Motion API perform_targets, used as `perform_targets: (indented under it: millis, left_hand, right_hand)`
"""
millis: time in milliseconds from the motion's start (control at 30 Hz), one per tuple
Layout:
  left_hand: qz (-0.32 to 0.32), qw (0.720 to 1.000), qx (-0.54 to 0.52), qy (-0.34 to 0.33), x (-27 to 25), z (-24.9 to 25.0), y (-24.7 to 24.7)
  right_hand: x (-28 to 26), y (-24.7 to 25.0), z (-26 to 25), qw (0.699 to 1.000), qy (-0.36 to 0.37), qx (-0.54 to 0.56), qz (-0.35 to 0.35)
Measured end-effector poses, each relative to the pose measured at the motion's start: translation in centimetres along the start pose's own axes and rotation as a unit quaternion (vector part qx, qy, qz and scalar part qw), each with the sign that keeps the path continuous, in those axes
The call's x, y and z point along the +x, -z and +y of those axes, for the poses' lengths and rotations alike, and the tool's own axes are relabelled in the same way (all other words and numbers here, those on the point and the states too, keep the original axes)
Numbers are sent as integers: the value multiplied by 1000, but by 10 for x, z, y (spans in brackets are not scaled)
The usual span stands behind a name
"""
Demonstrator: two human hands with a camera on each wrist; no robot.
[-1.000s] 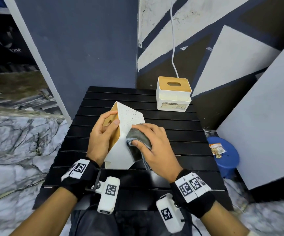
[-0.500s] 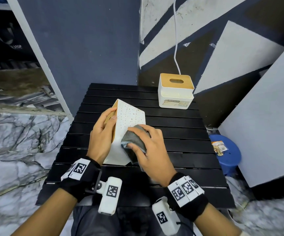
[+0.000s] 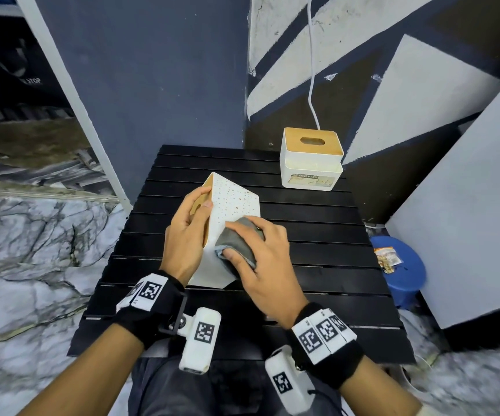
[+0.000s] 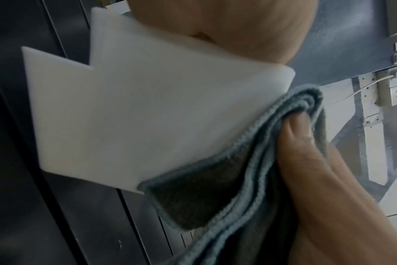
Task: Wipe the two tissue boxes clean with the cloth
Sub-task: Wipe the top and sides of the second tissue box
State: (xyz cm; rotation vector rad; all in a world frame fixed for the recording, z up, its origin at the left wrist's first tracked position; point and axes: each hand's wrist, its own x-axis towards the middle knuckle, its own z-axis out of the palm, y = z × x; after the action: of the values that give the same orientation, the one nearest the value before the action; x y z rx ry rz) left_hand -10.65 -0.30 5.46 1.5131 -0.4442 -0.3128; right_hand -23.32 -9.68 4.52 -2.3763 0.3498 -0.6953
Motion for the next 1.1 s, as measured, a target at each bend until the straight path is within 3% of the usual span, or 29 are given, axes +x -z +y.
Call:
perform_targets:
  millis: [233,500,700,900,1100]
  left_hand:
    - [1,1000,5,-4,1,-1,1]
    - [-16,1000,3,-7,-1,1,-4]
    - [-6,1000,16,-4,1,1,-4]
    - [-27,1000,7,-6,-2,2,-5]
    - [-16,1000,3,-3,0,2,-4]
  right_hand:
    - [17,3,12,997,-52,47,16]
    - [11,-1,-17,999,10,-34,-6]
    - [32,3,-3,997,-59,49,7]
    - [7,1,-15,1000,4,-1,-7]
    - [32,3,-4,999,-41,31,-10]
